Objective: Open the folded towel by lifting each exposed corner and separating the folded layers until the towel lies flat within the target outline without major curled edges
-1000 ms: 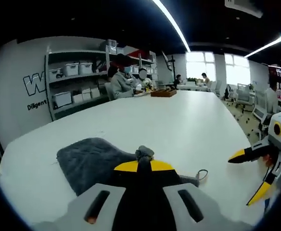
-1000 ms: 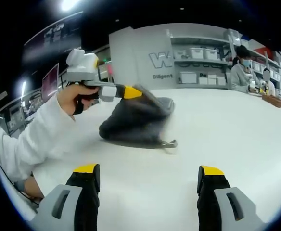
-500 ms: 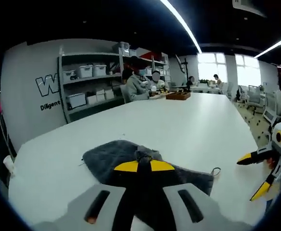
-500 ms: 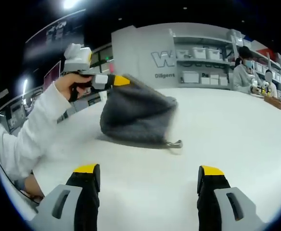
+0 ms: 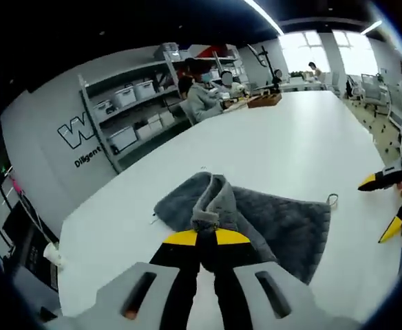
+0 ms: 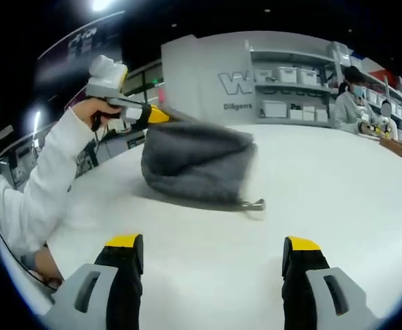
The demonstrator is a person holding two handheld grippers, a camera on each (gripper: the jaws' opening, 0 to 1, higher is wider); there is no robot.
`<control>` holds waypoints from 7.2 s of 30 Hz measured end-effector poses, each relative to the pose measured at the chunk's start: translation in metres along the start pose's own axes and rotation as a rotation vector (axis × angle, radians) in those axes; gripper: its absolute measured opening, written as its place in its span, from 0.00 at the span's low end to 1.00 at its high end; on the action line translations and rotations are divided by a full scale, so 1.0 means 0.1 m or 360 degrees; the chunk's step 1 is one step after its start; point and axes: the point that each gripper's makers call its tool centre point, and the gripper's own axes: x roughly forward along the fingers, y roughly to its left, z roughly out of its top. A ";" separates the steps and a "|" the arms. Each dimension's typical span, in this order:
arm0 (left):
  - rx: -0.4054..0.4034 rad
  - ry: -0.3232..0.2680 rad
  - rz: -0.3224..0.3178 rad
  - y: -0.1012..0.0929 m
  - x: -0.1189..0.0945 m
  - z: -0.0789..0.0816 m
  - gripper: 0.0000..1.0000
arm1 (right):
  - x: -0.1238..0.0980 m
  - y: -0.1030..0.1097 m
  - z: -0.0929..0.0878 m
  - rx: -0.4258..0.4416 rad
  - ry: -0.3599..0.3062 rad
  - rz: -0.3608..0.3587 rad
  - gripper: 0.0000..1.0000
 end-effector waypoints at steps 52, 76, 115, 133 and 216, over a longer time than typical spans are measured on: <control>0.0363 0.0745 0.0079 0.27 -0.45 -0.82 0.07 | 0.02 0.01 -0.02 -0.0015 0.0022 0.0009 0.82; 0.0337 0.0794 0.0019 0.25 -0.55 -0.88 0.07 | 0.03 0.03 -0.04 -0.0020 0.0032 0.0018 0.82; -0.0322 -0.0099 -0.0458 0.26 -0.74 -0.12 0.67 | 0.04 0.10 0.15 -0.0107 0.0018 0.0053 0.83; -0.0350 -0.0123 -0.0459 0.26 -0.82 -0.12 0.84 | 0.05 0.10 0.19 -0.0141 0.0050 0.0079 0.84; -0.0208 -0.0147 -0.0579 -0.01 0.56 0.08 0.99 | 0.18 -0.39 0.04 -0.0079 -0.0019 0.0138 0.89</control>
